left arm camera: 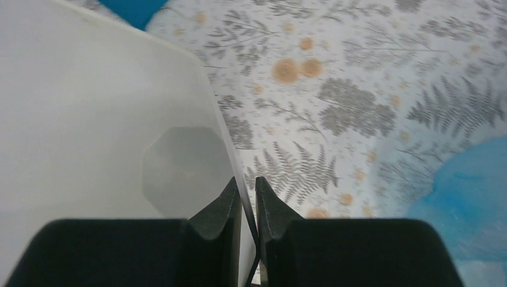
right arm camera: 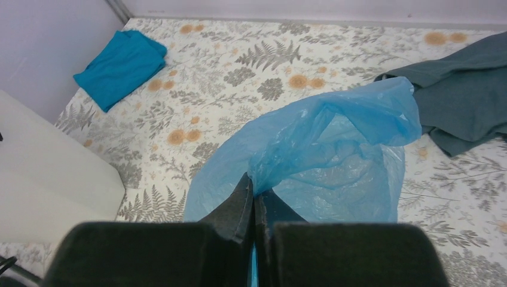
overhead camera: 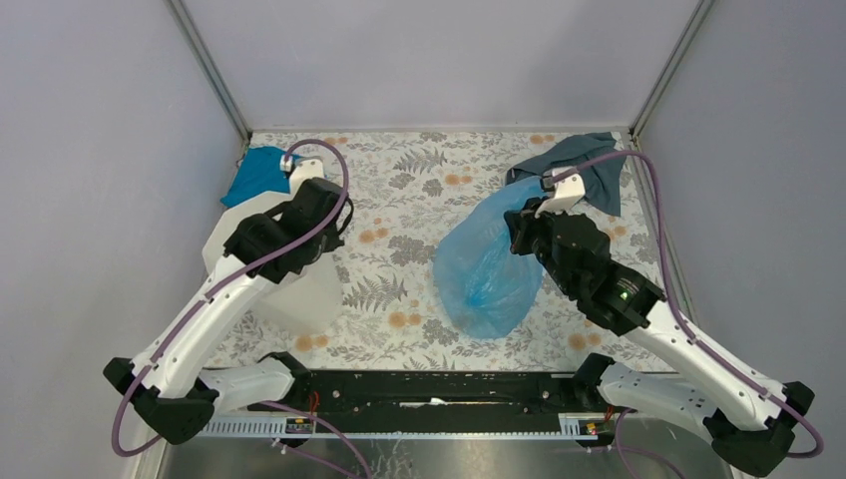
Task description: Put the trash bags into the trash bin
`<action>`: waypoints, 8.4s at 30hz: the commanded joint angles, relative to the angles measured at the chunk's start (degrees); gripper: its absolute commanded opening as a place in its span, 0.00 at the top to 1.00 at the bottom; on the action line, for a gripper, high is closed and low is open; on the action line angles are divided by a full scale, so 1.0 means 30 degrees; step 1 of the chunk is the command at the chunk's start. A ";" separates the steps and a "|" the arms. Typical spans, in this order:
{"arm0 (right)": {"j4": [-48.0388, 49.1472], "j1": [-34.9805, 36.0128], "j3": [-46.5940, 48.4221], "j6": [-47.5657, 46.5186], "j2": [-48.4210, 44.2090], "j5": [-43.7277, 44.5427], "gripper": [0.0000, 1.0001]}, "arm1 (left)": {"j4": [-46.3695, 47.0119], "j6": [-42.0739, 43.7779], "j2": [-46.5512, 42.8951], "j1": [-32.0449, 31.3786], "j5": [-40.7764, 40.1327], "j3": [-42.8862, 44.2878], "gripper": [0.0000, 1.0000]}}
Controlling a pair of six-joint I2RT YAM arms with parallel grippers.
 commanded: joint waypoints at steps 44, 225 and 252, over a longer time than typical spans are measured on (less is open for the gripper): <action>-0.0215 0.0053 1.4309 -0.2966 0.2206 -0.7507 1.00 | 1.0541 0.3844 -0.0720 -1.0594 0.3362 0.2467 0.01; -0.0197 0.0042 0.7525 0.2563 0.5279 -0.6552 0.20 | 1.0563 0.2994 -0.0834 -0.3006 1.3660 0.0898 1.00; -1.2288 0.5252 1.6348 0.2968 0.8823 0.4939 0.06 | 1.3755 -0.0585 -0.4286 -0.2990 1.2129 -0.1812 1.00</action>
